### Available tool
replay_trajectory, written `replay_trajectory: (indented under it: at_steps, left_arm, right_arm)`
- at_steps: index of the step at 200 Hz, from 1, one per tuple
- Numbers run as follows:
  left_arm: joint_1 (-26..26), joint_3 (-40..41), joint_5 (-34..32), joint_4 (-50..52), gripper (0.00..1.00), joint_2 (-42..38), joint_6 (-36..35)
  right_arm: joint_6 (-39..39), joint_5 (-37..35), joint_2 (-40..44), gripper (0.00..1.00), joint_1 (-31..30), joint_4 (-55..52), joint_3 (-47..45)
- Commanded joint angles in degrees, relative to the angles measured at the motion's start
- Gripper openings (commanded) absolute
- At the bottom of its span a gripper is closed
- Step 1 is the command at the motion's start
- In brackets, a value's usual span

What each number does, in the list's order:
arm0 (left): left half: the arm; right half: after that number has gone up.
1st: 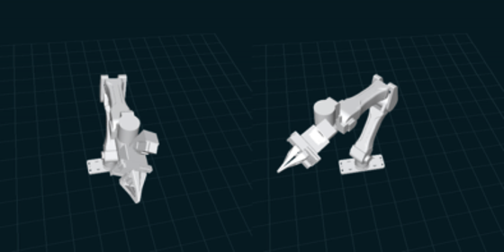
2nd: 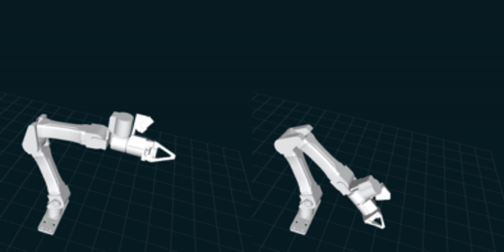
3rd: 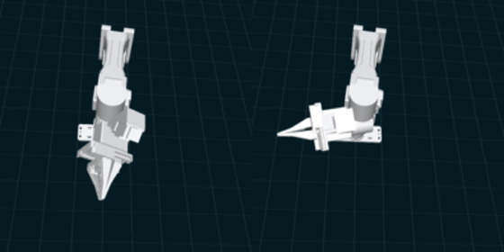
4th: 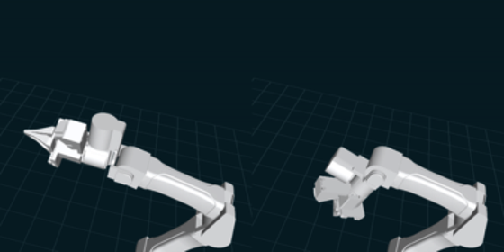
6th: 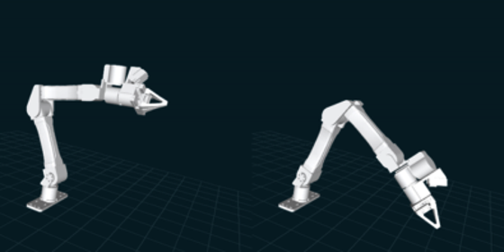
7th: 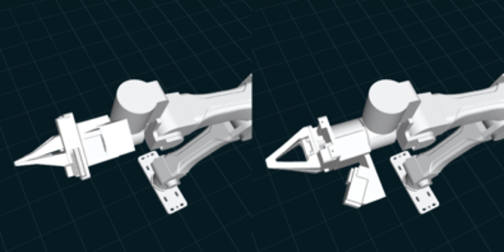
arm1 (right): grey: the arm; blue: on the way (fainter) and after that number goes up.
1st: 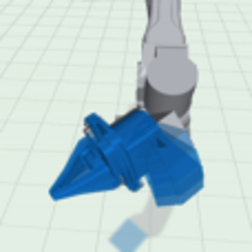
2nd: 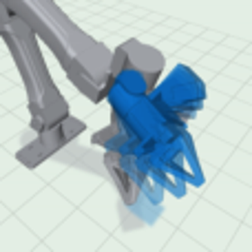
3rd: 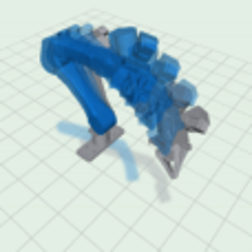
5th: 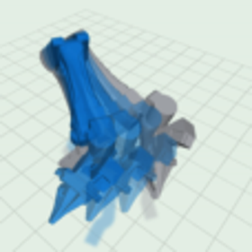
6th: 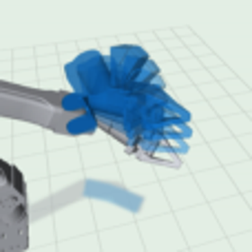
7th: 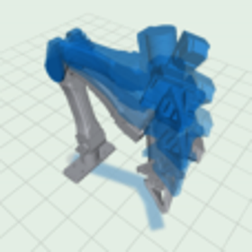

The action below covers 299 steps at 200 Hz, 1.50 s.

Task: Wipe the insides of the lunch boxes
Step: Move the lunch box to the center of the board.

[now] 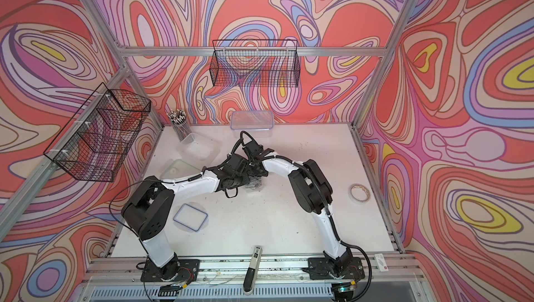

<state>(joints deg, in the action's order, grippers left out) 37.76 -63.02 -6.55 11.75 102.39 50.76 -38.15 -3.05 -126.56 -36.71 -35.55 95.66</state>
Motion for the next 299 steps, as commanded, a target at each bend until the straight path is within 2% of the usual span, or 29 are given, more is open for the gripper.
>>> replay_trajectory:
  at_steps: [1, 36, 62, 96, 130, 166, 206, 258, 280, 299]
  left_arm:
    - [-1.5, -0.72, -0.74, 5.62, 0.0, -1.93, -1.58]
    - [-2.95, -1.35, 0.08, 3.82, 0.0, -1.46, -3.06]
    - [-3.03, -2.74, 0.7, 3.81, 0.0, 0.36, -3.59]
    - [-3.04, -3.13, 3.56, 1.08, 0.0, 2.19, -2.35]
    - [-2.95, -1.63, 6.75, -1.53, 0.0, 2.28, -0.67]
    - [-2.39, -0.45, 6.94, -1.48, 0.0, 1.51, -0.06]
    - [-0.79, 0.83, 7.58, -1.11, 0.0, 0.53, 0.38]
    - [-0.15, 2.9, 6.83, -0.31, 0.0, -1.37, 1.36]
    - [-0.14, 2.91, 4.44, 1.05, 0.0, -2.49, 1.45]
    - [-0.23, 2.09, 1.52, 2.96, 0.0, -3.31, 0.98]
  right_arm:
    - [4.8, -7.15, 0.61, 0.0, 1.24, -8.52, -3.02]
    - [8.06, -1.46, 0.88, 0.0, -0.18, -11.64, -5.92]
    - [8.31, 9.13, 0.45, 0.0, -1.26, -8.78, -8.2]
    - [2.75, 22.81, -0.32, 0.0, -1.52, 2.01, -11.56]
    - [-3.92, 26.28, -2.15, 0.0, -1.57, 11.02, -11.09]
    - [-10.69, 20.05, -3.13, 0.0, -1.35, 16.45, -8.21]
    - [-15.45, 7.55, -2.9, 0.0, -1.17, 18.91, -4.63]
    - [-11.39, -15.15, -0.89, 0.0, -1.17, 12.36, -3.02]
    - [-8.16, -20.85, -0.99, 0.0, -1.17, 5.94, -1.36]
    - [-5.02, -22.39, -0.55, 0.0, -1.17, 1.37, -1.25]
